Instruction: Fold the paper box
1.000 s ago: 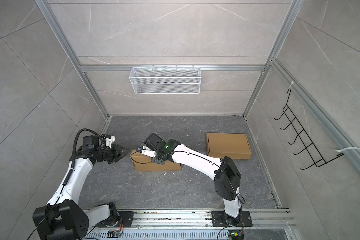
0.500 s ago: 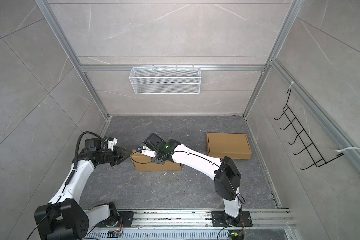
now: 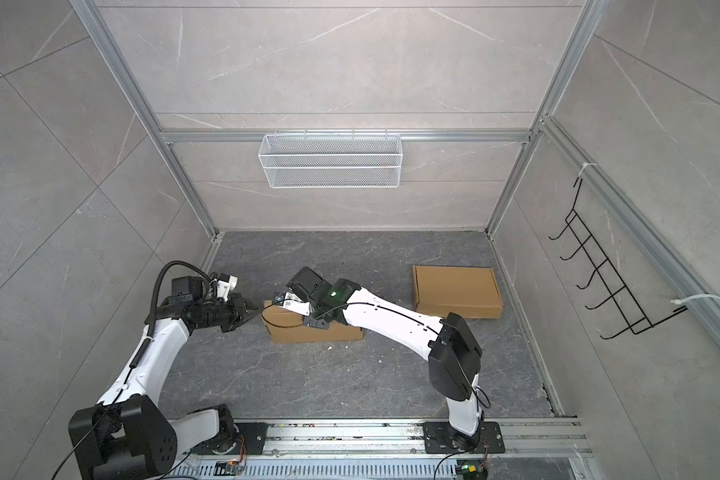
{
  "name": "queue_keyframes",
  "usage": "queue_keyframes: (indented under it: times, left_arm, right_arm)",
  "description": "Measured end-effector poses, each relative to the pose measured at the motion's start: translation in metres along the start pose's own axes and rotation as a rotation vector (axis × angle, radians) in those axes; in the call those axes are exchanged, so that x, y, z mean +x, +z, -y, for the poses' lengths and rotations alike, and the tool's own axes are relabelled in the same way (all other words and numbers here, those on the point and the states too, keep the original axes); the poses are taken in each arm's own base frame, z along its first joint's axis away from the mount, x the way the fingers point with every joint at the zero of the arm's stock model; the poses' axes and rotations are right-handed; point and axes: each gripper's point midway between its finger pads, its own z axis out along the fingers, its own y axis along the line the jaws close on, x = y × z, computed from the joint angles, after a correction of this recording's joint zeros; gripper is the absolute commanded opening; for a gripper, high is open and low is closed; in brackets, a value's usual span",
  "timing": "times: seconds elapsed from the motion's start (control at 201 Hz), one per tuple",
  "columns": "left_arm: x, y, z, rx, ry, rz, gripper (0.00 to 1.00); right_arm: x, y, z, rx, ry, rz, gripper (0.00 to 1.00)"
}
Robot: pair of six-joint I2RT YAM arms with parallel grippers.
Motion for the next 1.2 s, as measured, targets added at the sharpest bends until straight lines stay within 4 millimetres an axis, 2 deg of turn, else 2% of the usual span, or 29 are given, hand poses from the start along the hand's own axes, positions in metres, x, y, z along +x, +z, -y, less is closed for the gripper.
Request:
queue_keyframes:
  times: [0.214, 0.383, 0.513, 0.652, 0.786, 0.986, 1.11, 1.2]
  left_arm:
    - [-0.005, -0.005, 0.006, -0.002, -0.024, 0.008, 0.36]
    - [-0.014, -0.006, 0.016, 0.025, -0.022, 0.037, 0.43]
    - [-0.013, 0.0, 0.016, 0.03, -0.013, 0.03, 0.42]
    - [-0.001, 0.011, -0.001, 0.01, -0.05, -0.01, 0.36]
    - [-0.002, 0.013, -0.001, 0.033, -0.037, -0.01, 0.3]
    - [-0.007, 0.015, 0.0, 0.04, -0.016, 0.0, 0.28]
    - [-0.007, 0.015, 0.0, 0.04, -0.01, 0.002, 0.28]
    - [-0.007, 0.015, 0.0, 0.041, -0.007, 0.003, 0.28]
  right_arm:
    - [0.0, 0.0, 0.0, 0.0, 0.0, 0.0, 0.4]
    - [0.0, 0.0, 0.0, 0.0, 0.0, 0.0, 0.4]
    - [0.0, 0.0, 0.0, 0.001, 0.0, 0.0, 0.41]
    - [-0.001, 0.0, 0.001, 0.004, 0.001, -0.001, 0.42]
    - [0.0, 0.001, 0.001, 0.003, 0.007, -0.008, 0.53]
    - [-0.001, 0.0, -0.001, -0.018, 0.048, 0.0, 0.69]
    - [-0.003, -0.013, 0.007, -0.027, 0.134, 0.047, 0.72]
    - [0.002, -0.034, 0.025, -0.019, 0.261, 0.101, 0.73]
